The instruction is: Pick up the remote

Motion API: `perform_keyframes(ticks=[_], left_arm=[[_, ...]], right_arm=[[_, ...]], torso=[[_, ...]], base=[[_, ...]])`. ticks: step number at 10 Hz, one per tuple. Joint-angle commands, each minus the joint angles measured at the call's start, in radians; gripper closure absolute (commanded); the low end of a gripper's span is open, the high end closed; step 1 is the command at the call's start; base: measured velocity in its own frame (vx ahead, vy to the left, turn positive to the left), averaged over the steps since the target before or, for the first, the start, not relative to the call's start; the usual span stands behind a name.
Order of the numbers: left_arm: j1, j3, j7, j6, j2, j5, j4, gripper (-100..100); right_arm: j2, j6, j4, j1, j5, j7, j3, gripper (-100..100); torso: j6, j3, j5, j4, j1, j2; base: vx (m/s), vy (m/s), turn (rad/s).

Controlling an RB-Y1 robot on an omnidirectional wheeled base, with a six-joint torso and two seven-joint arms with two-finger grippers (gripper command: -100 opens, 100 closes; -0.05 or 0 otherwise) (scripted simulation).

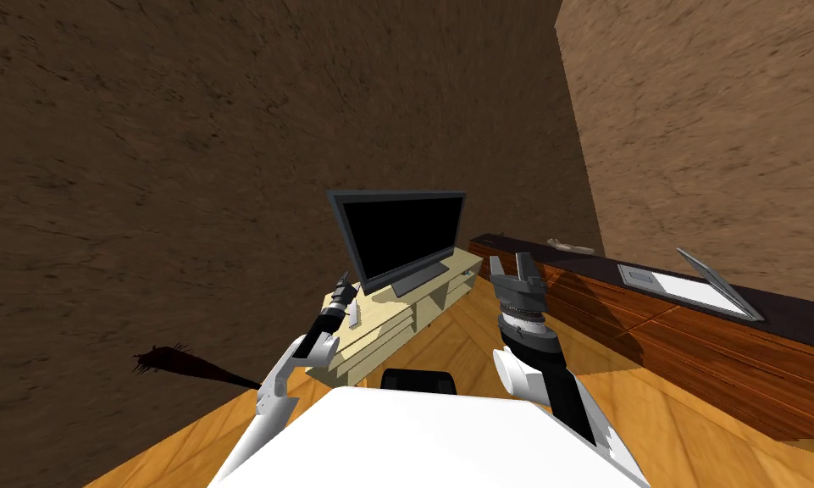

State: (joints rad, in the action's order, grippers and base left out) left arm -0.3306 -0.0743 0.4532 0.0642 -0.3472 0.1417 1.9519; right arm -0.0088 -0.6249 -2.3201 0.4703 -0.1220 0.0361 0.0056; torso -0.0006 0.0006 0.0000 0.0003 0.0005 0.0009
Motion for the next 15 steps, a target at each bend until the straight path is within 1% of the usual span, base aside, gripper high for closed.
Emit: perform_keyframes(ticks=[1, 2, 3, 4, 5, 6, 7, 8, 9, 10, 11, 12, 13, 14, 15], left_arm=[[0.015, -0.009, 0.050, -0.050, -0.041, 0.036, -0.050, -100], [0.015, -0.009, 0.054, -0.062, -0.041, 0.036, -0.068, -100], [0.028, -0.016, 0.097, -0.103, -0.071, 0.067, -0.099, -100], [0.028, -0.016, 0.097, -0.115, -0.071, 0.067, -0.121, -100], [0.042, -0.022, 0.139, -0.156, -0.101, 0.100, -0.156, -100], [0.042, -0.022, 0.140, -0.168, -0.101, 0.100, -0.176, -100], [0.054, -0.029, 0.182, -0.211, -0.129, 0.134, -0.207, -100], [0.054, -0.029, 0.184, -0.222, -0.129, 0.134, -0.225, -100], [0.054, -0.029, 0.184, -0.222, -0.129, 0.134, -0.235, -100], [0.066, -0.035, 0.229, -0.274, -0.155, 0.169, -0.273, -100], [0.066, -0.035, 0.229, -0.275, -0.155, 0.169, -0.295, -100], [0.078, -0.042, 0.271, -0.323, -0.180, 0.205, -0.325, -100], [0.078, -0.042, 0.273, -0.329, -0.180, 0.205, -0.358, -100], [0.090, -0.048, 0.317, -0.352, -0.203, 0.241, -0.397, -100], [0.090, -0.048, 0.317, -0.364, -0.203, 0.241, -0.421, -100]], right_arm=[[0.000, 0.000, 0.000, 0.000, 0.000, 0.000, 0.000, 0], [0.000, 0.000, 0.000, 0.000, 0.000, 0.000, 0.000, 0], [0.000, 0.000, 0.000, 0.000, 0.000, 0.000, 0.000, 0], [0.000, 0.000, 0.000, 0.000, 0.000, 0.000, 0.000, 0], [0.000, 0.000, 0.000, 0.000, 0.000, 0.000, 0.000, 0], [0.000, 0.000, 0.000, 0.000, 0.000, 0.000, 0.000, 0], [0.000, 0.000, 0.000, 0.000, 0.000, 0.000, 0.000, 0], [0.000, 0.000, 0.000, 0.000, 0.000, 0.000, 0.000, 0], [0.000, 0.000, 0.000, 0.000, 0.000, 0.000, 0.000, 0], [0.000, 0.000, 0.000, 0.000, 0.000, 0.000, 0.000, 0], [0.000, 0.000, 0.000, 0.000, 0.000, 0.000, 0.000, 0], [0.000, 0.000, 0.000, 0.000, 0.000, 0.000, 0.000, 0], [0.000, 0.000, 0.000, 0.000, 0.000, 0.000, 0.000, 0], [0.000, 0.000, 0.000, 0.000, 0.000, 0.000, 0.000, 0], [0.000, 0.000, 0.000, 0.000, 0.000, 0.000, 0.000, 0]], torso=[[0.000, 0.000, 0.000, 0.000, 0.000, 0.000], [0.001, 0.000, 0.000, 0.000, 0.000, 0.000], [0.000, 0.000, 0.000, 0.000, 0.000, 0.000], [0.001, 0.000, 0.000, 0.000, 0.000, 0.000], [0.000, 0.000, 0.000, 0.000, 0.000, 0.000], [0.000, 0.000, 0.000, 0.000, 0.000, -0.001], [0.000, 0.000, 0.000, 0.000, 0.000, -0.001], [0.000, 0.000, 0.000, 0.000, 0.000, -0.001], [0.000, 0.000, 0.000, 0.000, 0.000, -0.001], [0.000, -0.001, 0.000, 0.000, 0.000, -0.001], [0.000, -0.001, 0.000, 0.000, 0.000, -0.001], [0.000, -0.001, 0.000, 0.000, 0.000, -0.001], [0.000, -0.001, 0.000, 0.000, 0.000, -0.001], [0.000, -0.001, 0.000, 0.000, 0.000, -0.001], [0.000, -0.001, 0.000, 0.000, 0.000, -0.002]], base=[[-0.015, -0.009, -0.207], [-0.013, -0.006, -0.085], [-0.014, -0.017, -0.154], [-0.010, -0.010, -0.097], [-0.006, -0.015, -0.165], [-0.005, -0.008, -0.100], [-0.005, -0.012, -0.207], [-0.005, -0.004, -0.096], [-0.001, 0.000, 0.023], [0.001, -0.010, -0.176], [0.001, -0.005, -0.119], [0.005, -0.009, -0.188], [0.005, -0.004, -0.092], [0.007, -0.008, -0.163], [0.008, -0.004, -0.114]])
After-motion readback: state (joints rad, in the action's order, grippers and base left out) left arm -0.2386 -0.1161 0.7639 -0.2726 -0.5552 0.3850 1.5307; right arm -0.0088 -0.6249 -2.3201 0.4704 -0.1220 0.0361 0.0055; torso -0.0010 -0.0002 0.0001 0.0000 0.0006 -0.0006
